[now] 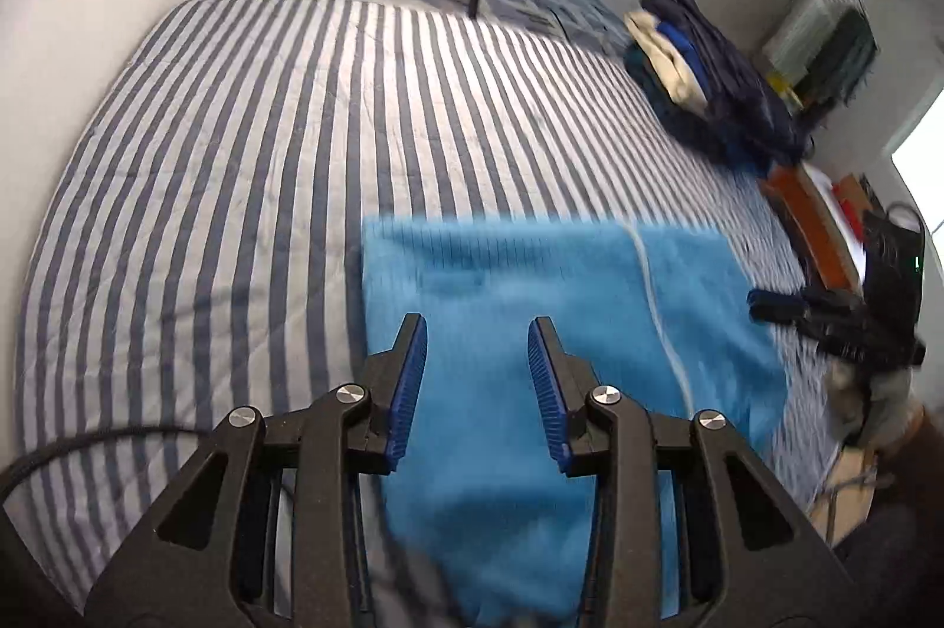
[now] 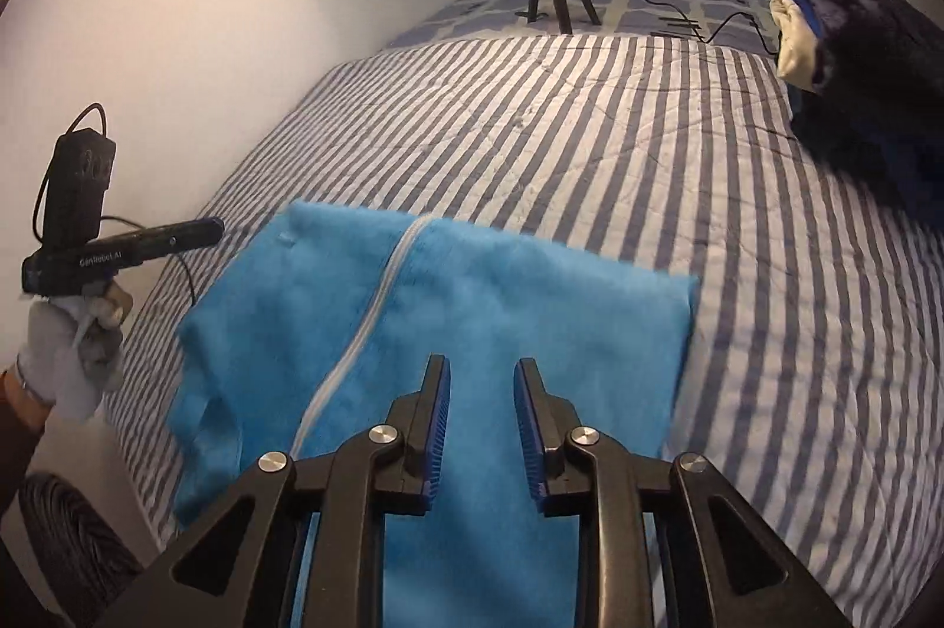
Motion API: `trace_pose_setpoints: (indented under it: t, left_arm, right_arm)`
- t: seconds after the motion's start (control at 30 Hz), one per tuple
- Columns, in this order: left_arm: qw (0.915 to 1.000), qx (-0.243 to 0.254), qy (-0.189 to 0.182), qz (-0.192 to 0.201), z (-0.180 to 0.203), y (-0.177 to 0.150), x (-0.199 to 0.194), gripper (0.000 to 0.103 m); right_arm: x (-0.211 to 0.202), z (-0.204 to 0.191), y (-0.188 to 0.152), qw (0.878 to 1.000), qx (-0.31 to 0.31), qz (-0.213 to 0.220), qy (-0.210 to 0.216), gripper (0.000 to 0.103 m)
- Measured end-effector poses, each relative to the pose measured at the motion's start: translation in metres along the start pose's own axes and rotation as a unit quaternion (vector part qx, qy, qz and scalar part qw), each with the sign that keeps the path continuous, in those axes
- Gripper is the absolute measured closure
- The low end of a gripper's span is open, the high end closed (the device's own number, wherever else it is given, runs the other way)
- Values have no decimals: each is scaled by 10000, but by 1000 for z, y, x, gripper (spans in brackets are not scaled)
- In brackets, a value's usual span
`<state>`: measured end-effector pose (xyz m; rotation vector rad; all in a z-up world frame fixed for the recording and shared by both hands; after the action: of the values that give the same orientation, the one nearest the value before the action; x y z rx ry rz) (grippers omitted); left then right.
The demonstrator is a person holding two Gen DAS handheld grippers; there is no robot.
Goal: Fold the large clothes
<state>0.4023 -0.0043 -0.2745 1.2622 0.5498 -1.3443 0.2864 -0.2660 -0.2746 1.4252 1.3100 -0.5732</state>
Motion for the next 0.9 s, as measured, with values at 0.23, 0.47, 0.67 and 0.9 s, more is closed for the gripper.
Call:
trace_pose_setpoints:
  t: [0.23,0.47,0.67,0.9]
  left_arm:
    - [9966,-104,537,-613,-22,-45,32,66]
    - [9948,141,786,-632,-15,-63,37,64]
    - [9979,-372,322,-422,-31,-76,6,56]
    - [9668,-1910,-1636,-461,-75,-85,-3,36]
  right_arm:
    - [12,9,-45,9993,126,-257,-245,82]
    - [12,11,-88,9979,59,-343,-550,83]
    - [-22,26,-98,9986,448,-150,-242,78]
    - [-36,59,-96,9897,1219,333,668,34]
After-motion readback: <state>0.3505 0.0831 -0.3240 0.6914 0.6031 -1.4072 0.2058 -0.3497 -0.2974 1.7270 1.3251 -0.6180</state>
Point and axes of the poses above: each gripper's, at about its wrist camera, not at the fingertips, and x roughly the way its jaws point, z to its right, y to its top, the point moved 3 cm from there along x, roughly the way its jaws point, and after that the axes turned 11 degrees about -z, right-handed, at the moved point
